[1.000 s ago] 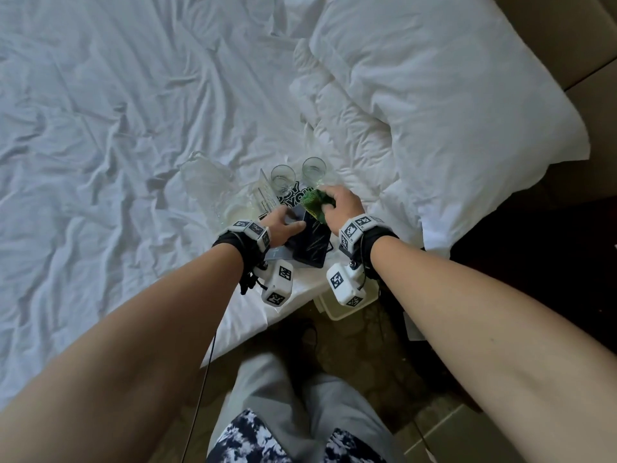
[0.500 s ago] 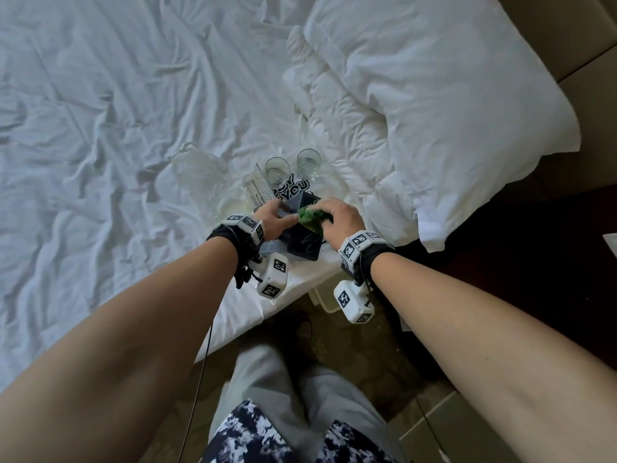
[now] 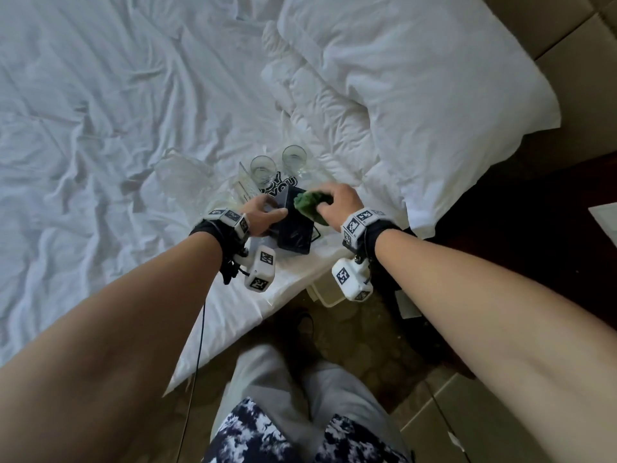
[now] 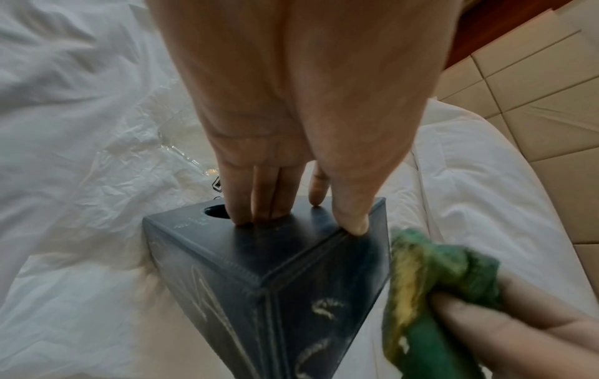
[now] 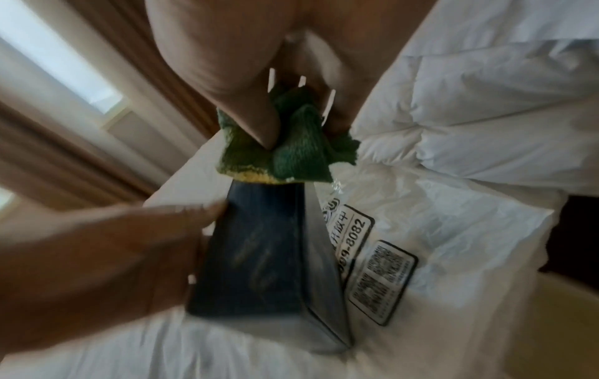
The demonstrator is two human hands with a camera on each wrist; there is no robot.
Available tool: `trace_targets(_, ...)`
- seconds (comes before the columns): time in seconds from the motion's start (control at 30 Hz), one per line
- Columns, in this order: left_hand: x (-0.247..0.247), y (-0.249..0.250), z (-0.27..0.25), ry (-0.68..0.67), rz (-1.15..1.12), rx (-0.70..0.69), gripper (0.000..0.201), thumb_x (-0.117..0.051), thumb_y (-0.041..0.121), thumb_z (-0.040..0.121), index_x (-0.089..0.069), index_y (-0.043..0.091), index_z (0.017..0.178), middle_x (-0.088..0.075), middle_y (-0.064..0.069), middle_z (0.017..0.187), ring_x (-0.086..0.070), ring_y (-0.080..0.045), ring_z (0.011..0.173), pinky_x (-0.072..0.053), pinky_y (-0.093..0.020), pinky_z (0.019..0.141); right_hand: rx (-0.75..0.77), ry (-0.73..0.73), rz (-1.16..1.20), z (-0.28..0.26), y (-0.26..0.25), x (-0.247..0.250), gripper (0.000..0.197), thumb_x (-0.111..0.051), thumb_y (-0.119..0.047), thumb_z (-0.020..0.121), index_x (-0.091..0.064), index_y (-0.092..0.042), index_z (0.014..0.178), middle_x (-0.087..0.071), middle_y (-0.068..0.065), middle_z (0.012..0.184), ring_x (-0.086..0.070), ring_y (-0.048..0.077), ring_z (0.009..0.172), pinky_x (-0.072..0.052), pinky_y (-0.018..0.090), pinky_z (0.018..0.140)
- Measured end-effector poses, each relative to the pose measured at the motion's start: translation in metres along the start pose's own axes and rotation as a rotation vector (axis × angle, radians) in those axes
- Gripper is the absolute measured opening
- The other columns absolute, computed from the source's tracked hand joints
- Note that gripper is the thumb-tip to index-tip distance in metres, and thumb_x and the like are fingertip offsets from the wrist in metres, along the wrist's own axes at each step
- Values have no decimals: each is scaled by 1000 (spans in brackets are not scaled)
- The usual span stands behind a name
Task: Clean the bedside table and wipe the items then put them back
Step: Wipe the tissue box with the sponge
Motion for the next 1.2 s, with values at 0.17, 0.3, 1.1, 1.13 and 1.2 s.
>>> trace_targets(0.17, 3, -6, -4, 4, -37, -4, 27, -67, 31, 90, -54, 14, 107, -64, -23, 111, -66, -39, 99, -56, -53, 83, -100, 143, 36, 22, -9, 0, 41, -57, -5, 82, -70, -21, 118, -69, 5, 119, -63, 24, 110, -48, 31, 99)
trace_targets(0.3, 2, -10, -4, 22, -39, 1, 36, -66, 33, 90, -55, 10, 116, -63, -19, 114, -65, -36, 101, -56, -52, 85, -35, 91, -24, 7, -12, -18, 38, -57, -3, 82, -73, -24, 110, -69, -1, 117, -63, 18, 107, -43, 17, 90)
trace_targets(1.1, -4, -7, -7, 67, -60, -11, 37, -69, 35, 88, -56, 13, 115, -65, -12, 101, -66, -27, 85, -55, -41, 75, 105, -124, -72, -33, 6, -32, 41, -60, 2, 79, -75, -27, 104, -69, -7, 112, -62, 14, 107, -47, 27, 100)
trace_targets(1.13, -4, -7, -8, 68, -57, -5, 38, -69, 34, 89, -56, 12, 117, -64, -11, 100, -66, -27, 85, -56, -42, 76, 113, -139, -76, -36, 7, -35, 41, -60, 2, 79, -75, -26, 105, -69, -6, 113, -61, 15, 108, -46, 27, 101)
trace_targets(1.2, -4, -9, -8, 66, -68, 15, 41, -69, 33, 88, -55, 11, 119, -66, -14, 105, -67, -31, 92, -56, -48, 83, 142, -161, -84, -43, 7, -38, 41, -61, 3, 79, -76, -24, 105, -69, -5, 115, -61, 16, 110, -45, 28, 104)
Point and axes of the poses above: each hand's wrist, its own z-axis towards the middle knuckle, its own x-axis out of the back of the hand, y = z × x, the point moved 3 cm from there along z, towards the middle knuckle
